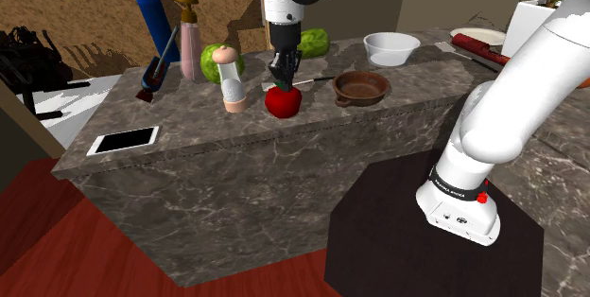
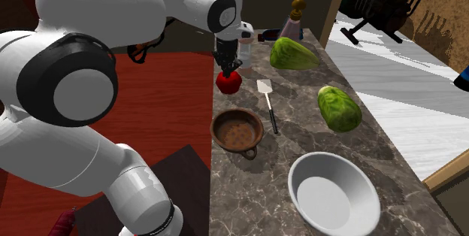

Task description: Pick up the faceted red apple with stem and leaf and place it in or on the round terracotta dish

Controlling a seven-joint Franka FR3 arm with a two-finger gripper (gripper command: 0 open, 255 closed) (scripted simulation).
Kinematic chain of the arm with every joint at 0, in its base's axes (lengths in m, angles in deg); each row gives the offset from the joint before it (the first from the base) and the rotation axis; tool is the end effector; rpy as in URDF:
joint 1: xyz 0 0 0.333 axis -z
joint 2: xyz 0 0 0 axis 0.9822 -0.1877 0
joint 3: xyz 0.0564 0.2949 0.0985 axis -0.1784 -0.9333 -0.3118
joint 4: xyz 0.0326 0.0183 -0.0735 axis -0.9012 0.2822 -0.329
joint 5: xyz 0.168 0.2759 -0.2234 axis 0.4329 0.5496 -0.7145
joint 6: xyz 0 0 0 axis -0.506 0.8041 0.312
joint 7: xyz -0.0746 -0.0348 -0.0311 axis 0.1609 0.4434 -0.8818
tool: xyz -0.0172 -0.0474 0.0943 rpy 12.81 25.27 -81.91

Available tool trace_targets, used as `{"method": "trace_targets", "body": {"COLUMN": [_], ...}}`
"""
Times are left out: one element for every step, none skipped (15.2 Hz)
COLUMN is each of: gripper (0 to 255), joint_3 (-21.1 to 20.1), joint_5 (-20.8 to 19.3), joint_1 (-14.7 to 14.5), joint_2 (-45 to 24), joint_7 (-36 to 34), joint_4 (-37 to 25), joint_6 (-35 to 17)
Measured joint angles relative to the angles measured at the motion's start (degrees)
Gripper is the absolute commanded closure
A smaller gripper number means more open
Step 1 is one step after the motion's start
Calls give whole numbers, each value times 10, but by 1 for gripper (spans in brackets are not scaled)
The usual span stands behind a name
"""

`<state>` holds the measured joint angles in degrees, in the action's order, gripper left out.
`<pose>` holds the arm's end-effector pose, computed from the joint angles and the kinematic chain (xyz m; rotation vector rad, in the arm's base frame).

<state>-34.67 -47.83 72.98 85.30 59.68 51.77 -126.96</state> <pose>0.4522 0.1875 0.5184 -3.0722 -0.3057 0.0068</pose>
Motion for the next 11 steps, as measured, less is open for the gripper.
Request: {"method": "trace_targets", "body": {"gripper": [255, 255, 255, 255, 255, 255, 255, 255, 255, 255, 255], "joint_3": [0, 0, 0, 0, 0, 0, 1, 0, 1, 2, 3], "joint_5": [0, 0, 0, 0, 0, 0, -1, 0, -1, -1, -2], "joint_1": [0, 0, 0, 0, 0, 0, 0, 0, 0, 1, 1], "joint_2": [0, 0, 0, 0, -1, -1, -1, 1, 0, 2, 0], "joint_7": [0, 0, 0, 0, 0, -1, -1, -2, -2, -1, -1], "joint_4": [0, 0, 0, 0, -4, -9, -14, -19, -28, -33, -42], "joint_6": [0, 0, 0, 0, 4, 10, 15, 22, 30, 37, 45]}}
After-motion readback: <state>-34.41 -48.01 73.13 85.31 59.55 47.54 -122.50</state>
